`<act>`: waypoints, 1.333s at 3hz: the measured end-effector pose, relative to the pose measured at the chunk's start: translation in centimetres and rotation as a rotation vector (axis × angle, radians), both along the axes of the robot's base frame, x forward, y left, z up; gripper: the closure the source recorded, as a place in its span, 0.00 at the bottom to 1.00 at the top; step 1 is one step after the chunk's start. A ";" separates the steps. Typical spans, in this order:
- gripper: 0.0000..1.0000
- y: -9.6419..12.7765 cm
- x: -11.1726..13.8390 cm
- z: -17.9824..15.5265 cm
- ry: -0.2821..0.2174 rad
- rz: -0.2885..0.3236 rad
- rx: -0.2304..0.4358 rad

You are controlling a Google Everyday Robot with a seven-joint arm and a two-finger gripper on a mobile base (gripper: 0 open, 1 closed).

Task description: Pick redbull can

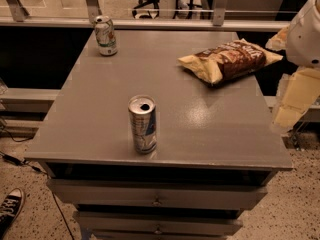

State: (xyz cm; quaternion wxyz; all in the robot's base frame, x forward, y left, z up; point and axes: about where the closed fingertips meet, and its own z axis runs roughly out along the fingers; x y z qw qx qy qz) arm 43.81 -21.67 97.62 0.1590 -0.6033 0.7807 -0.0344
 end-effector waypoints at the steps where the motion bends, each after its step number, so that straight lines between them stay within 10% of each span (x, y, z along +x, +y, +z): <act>1: 0.00 0.0 0.0 0.0 0.000 0.000 0.000; 2: 0.00 1.6 -0.4 -0.9 0.023 0.016 0.081; 4: 0.00 13.2 -0.8 -3.8 0.076 0.140 0.525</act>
Offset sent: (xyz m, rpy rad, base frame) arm -0.0126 0.0479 -0.0307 0.2547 0.0956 0.0520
